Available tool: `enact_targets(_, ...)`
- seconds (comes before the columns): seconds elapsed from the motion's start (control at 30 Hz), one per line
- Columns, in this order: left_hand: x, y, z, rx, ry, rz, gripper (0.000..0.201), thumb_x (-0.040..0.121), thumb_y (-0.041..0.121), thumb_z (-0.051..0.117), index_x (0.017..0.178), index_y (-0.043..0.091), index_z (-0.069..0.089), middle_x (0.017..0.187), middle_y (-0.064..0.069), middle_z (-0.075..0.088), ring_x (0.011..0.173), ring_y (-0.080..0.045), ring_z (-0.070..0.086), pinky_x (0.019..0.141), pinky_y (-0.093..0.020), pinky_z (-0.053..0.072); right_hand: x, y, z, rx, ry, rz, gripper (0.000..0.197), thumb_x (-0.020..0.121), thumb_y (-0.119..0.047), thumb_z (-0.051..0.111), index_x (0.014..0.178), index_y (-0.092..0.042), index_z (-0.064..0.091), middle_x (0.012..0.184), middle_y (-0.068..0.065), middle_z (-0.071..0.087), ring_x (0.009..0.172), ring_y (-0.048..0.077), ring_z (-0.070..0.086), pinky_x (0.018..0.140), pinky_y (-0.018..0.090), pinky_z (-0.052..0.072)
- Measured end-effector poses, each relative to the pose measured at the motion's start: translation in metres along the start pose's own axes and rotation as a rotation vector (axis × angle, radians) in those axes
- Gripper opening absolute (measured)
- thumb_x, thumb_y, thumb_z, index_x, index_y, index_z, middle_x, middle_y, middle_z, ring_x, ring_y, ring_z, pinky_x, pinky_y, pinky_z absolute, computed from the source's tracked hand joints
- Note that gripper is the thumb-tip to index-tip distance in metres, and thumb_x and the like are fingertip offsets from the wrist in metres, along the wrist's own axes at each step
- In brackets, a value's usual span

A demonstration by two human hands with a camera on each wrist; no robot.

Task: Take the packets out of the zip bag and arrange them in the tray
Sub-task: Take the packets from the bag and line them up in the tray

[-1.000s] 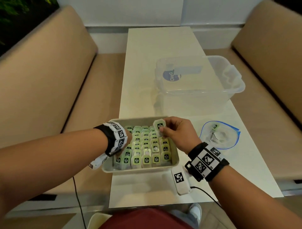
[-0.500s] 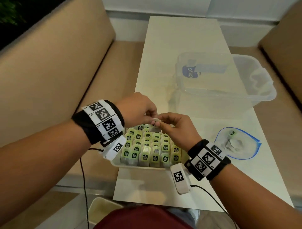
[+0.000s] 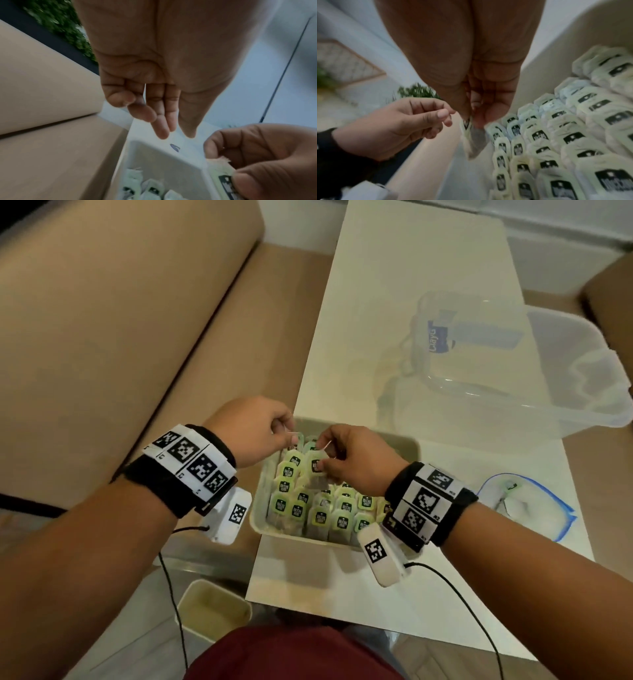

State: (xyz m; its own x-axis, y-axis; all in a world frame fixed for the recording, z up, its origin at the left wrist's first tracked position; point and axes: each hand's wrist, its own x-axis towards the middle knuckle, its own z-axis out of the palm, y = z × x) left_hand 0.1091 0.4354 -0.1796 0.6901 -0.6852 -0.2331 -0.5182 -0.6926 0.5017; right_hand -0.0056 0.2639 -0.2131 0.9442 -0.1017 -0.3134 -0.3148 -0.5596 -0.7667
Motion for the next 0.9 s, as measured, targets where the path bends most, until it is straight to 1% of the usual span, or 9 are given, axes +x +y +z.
enact_targets(0.07,-0.006,-0.013,0.008,-0.02,0.035,-0.062,0.021,0.084,0.038,0.071,0.101,0.025,0.067,0.081,0.011,0.065,0.073,-0.007,0.06,0.072,-0.029,0.05,0.012,-0.003,0.008,-0.137,-0.076,-0.005,0.023,0.088,-0.013,0.07,0.107,-0.021,0.061,0.085,0.0,0.064,0.075,0.021,0.072,0.07,0.034,0.059)
enact_targets(0.13,-0.011,-0.025,0.017,-0.038,0.057,-0.107,0.024,0.083,0.035,0.072,0.104,0.025,0.065,0.083,0.011,0.064,0.074,-0.007,0.058,0.072,-0.027,0.049,0.022,-0.01,0.017,-0.267,-0.193,0.009,0.013,0.088,-0.015,0.069,0.097,-0.019,0.061,0.09,0.006,0.071,0.081,0.025,0.073,0.077,0.04,0.059)
enact_targets(0.23,-0.015,-0.037,0.028,-0.122,0.079,-0.165,0.028,0.079,0.031,0.076,0.103,0.024,0.063,0.083,0.011,0.063,0.075,-0.008,0.059,0.076,-0.028,0.052,0.031,-0.016,0.03,-0.182,-0.413,0.15,0.013,0.089,-0.011,0.068,0.095,-0.002,0.061,0.085,0.015,0.076,0.076,0.023,0.076,0.082,0.043,0.06)
enact_targets(0.33,-0.017,-0.042,0.035,-0.254,0.06,-0.214,0.023,0.078,0.02,0.079,0.095,0.018,0.064,0.078,0.005,0.067,0.066,-0.013,0.065,0.073,-0.035,0.058,0.041,-0.019,0.041,-0.194,-0.555,0.22,0.018,0.086,-0.011,0.074,0.096,0.001,0.064,0.089,0.02,0.076,0.077,0.025,0.076,0.076,0.04,0.062)
enact_targets(0.43,-0.018,-0.043,0.038,-0.396,0.051,-0.239,0.02,0.081,0.007,0.075,0.093,0.016,0.062,0.073,-0.004,0.068,0.058,-0.021,0.069,0.059,-0.041,0.061,0.052,-0.02,0.053,-0.291,-0.596,0.237,0.017,0.081,-0.016,0.079,0.089,-0.003,0.071,0.082,0.016,0.076,0.069,0.02,0.074,0.067,0.031,0.061)
enact_targets(0.53,-0.019,-0.043,0.04,-0.424,0.048,-0.239,0.019,0.084,0.006,0.072,0.094,0.017,0.06,0.075,-0.005,0.067,0.056,-0.023,0.069,0.056,-0.041,0.061,0.059,-0.019,0.067,-0.42,-0.649,0.268,0.016,0.078,-0.022,0.082,0.088,-0.012,0.076,0.071,0.007,0.073,0.057,0.016,0.066,0.059,0.026,0.057)
enact_targets(0.63,-0.019,-0.043,0.041,-0.432,0.041,-0.24,0.017,0.085,0.008,0.07,0.092,0.019,0.06,0.074,-0.003,0.067,0.053,-0.023,0.069,0.058,-0.041,0.061,0.064,-0.019,0.079,-0.541,-0.703,0.259,0.017,0.081,-0.023,0.08,0.091,-0.011,0.074,0.066,0.003,0.07,0.052,0.016,0.064,0.049,0.022,0.053)
enact_targets(0.77,-0.017,-0.043,0.041,-0.389,0.036,-0.224,0.017,0.085,0.011,0.07,0.089,0.023,0.058,0.072,-0.003,0.067,0.05,-0.021,0.068,0.061,-0.039,0.06,0.071,-0.028,0.075,-0.566,-0.773,0.233,0.02,0.085,-0.024,0.075,0.101,-0.017,0.064,0.096,0.011,0.076,0.073,0.022,0.072,0.065,0.03,0.06)
enact_targets(0.9,-0.013,-0.042,0.04,-0.333,0.038,-0.222,0.018,0.084,0.013,0.071,0.088,0.025,0.058,0.075,-0.002,0.067,0.059,-0.02,0.066,0.071,-0.04,0.059,0.071,-0.037,0.064,-0.445,-0.911,0.258,0.01,0.085,-0.013,0.073,0.092,-0.014,0.066,0.093,0.014,0.075,0.083,0.023,0.074,0.067,0.03,0.058)
